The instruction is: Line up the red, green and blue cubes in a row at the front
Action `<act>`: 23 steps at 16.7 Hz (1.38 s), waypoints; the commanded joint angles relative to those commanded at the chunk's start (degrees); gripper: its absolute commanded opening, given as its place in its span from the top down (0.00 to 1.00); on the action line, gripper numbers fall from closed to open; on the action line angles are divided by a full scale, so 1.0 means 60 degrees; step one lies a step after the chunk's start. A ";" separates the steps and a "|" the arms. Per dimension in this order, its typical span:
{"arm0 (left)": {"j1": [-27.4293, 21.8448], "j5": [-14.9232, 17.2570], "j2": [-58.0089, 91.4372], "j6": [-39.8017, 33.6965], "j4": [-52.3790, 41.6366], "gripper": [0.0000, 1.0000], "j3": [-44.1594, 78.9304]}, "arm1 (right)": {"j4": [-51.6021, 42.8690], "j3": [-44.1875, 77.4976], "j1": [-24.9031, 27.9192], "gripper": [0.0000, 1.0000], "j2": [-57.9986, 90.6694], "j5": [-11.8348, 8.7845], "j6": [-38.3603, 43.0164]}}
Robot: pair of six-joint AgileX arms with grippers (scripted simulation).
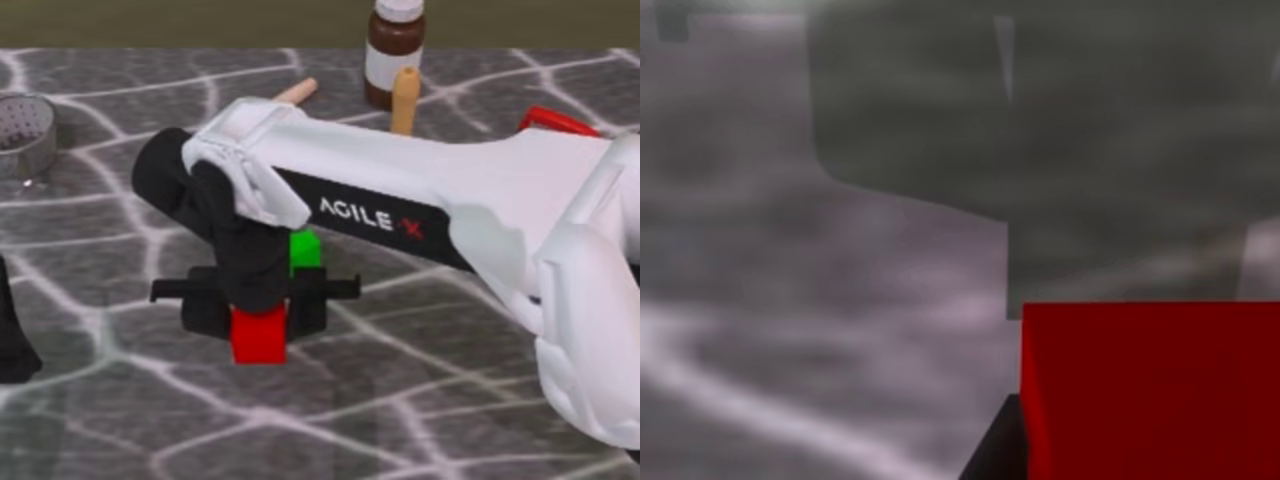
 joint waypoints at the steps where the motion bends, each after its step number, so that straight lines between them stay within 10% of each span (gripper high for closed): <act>1: 0.0000 0.0000 0.0000 0.0000 0.0000 0.00 0.0000 | 0.0276 -0.0265 0.0007 1.00 0.0043 0.0001 0.0001; 6: 0.0000 0.0000 0.0000 0.0000 0.0000 0.00 0.0000 | 0.0522 -0.0501 0.0024 1.00 0.0103 0.0005 0.0008; 19: 0.0000 0.0000 0.0000 0.0000 0.0000 0.00 0.0000 | 0.0522 -0.0501 0.0024 0.02 0.0103 0.0005 0.0008; 23: 0.0000 0.0000 0.0000 0.0000 0.0000 0.00 0.0000 | 0.0522 -0.0501 0.0024 0.00 0.0103 0.0005 0.0008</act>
